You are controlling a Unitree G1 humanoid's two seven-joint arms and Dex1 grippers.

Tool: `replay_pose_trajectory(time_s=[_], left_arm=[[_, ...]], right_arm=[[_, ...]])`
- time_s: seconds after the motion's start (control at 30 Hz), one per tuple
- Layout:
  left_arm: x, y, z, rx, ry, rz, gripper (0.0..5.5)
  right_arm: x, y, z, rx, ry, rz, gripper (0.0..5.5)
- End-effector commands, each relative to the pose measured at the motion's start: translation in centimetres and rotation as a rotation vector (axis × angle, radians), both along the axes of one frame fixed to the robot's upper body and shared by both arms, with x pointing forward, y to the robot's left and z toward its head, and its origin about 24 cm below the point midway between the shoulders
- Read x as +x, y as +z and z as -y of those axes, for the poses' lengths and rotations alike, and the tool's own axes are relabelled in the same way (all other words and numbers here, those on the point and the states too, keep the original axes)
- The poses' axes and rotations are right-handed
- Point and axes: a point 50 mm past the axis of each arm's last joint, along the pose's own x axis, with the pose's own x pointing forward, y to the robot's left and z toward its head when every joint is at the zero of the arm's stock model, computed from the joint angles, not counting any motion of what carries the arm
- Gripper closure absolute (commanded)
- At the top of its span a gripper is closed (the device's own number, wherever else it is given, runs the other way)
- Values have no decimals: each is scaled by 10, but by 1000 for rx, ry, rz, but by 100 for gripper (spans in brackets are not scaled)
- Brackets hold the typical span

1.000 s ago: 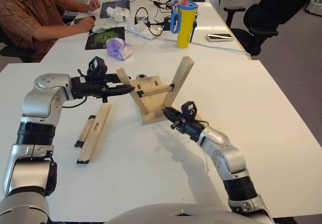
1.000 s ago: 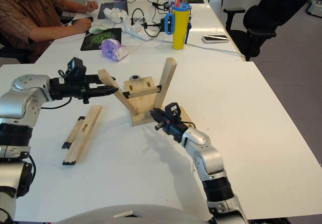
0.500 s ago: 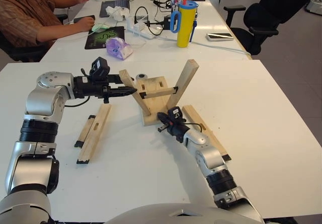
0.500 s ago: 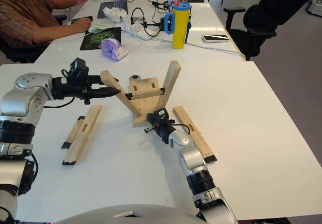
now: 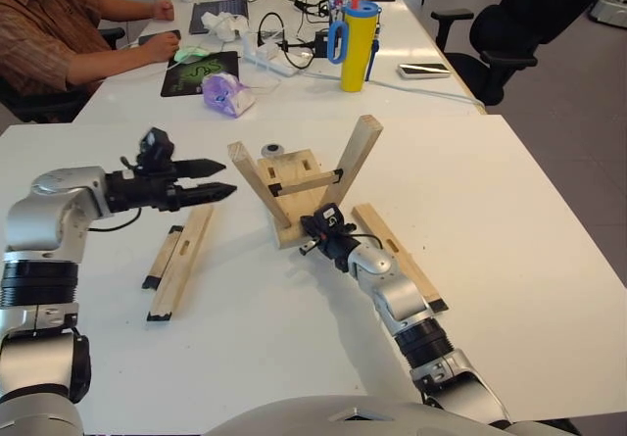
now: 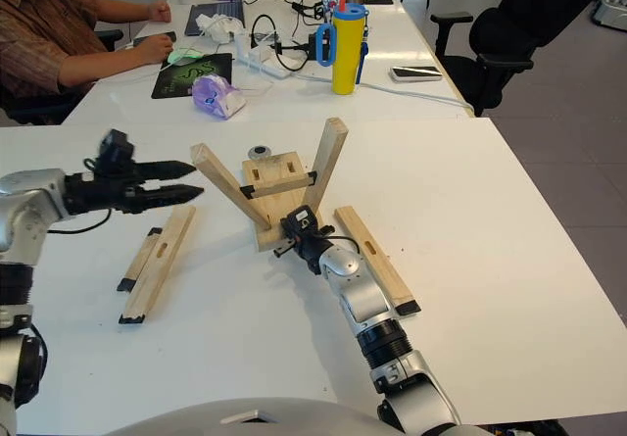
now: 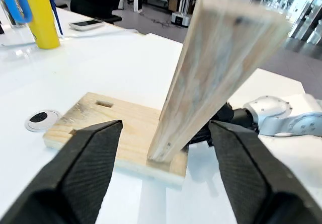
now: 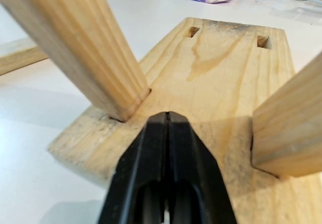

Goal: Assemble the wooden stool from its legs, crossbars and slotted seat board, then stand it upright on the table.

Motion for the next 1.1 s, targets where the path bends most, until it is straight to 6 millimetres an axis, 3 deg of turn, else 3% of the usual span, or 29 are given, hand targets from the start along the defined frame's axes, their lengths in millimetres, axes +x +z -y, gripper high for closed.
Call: replay_pose_trajectory(time_s=[0.03, 0.17, 0.23, 0.27, 0.3, 0.33, 0.37, 0.4, 0.43, 0.47, 0.5, 0.57, 0.63, 0.7, 0.73, 0.8, 0.87, 0.9, 0.97, 1.03, 1.07, 1.1], left_arm=[[-2, 91, 17, -336, -46, 267, 276], [-12, 164, 45, -640, -34, 495, 276], [-13, 170, 57, -713, -50, 469, 276], [-5, 153, 72, -620, -4, 417, 276], [7, 116, 88, -490, 38, 282, 276], [19, 61, 105, -324, 98, 118, 276], [21, -6, 114, -110, 165, -56, 276], [8, -69, 114, 71, 206, -212, 276], [-10, -113, 110, 240, 220, -275, 276], [-21, -131, 107, 269, 238, -326, 276], [-19, -129, 104, 260, 269, -305, 276], [3, -97, 105, 221, 310, -136, 276], [27, -34, 108, 86, 361, 128, 276], [35, 33, 108, -121, 423, 347, 276], [30, 72, 108, -256, 440, 458, 276], [14, 119, 106, -447, 426, 585, 276], [3, 131, 105, -503, 416, 614, 276], [1, 126, 106, -497, 415, 588, 276], [5, 85, 110, -380, 455, 453, 276], [2, 7, 112, -205, 539, 208, 276], [-4, -44, 115, 14, 571, 92, 276], [-14, -80, 117, 174, 563, 25, 276]], right_arm=[[-17, -44, 20, -126, -50, -201, 550], [-14, -45, 18, -134, -35, -200, 550], [-14, -46, 17, -136, -31, -199, 550], [-14, -46, 17, -137, -29, -199, 550], [-14, -47, 16, -138, -29, -200, 550], [-15, -48, 15, -139, -24, -202, 550], [-16, -48, 12, -140, -16, -204, 550], [-16, -49, 10, -145, -5, -206, 550], [-16, -50, 8, -150, 3, -209, 550], [-16, -51, 8, -155, 7, -212, 550], [-16, -52, 8, -157, 6, -213, 550], [-15, -52, 8, -162, 6, -211, 550], [-15, -52, 8, -164, 10, -210, 550], [-15, -53, 8, -165, 10, -213, 550], [-16, -53, 9, -165, 10, -215, 550], [-17, -54, 10, -165, 6, -219, 550], [-18, -55, 12, -163, -1, -223, 550], [-18, -55, 12, -162, -3, -224, 550], [-17, -55, 12, -161, -5, -224, 550], [-16, -53, 10, -156, 7, -221, 550], [-15, -52, 10, -155, 11, -219, 550], [-14, -51, 10, -154, 12, -217, 550]])
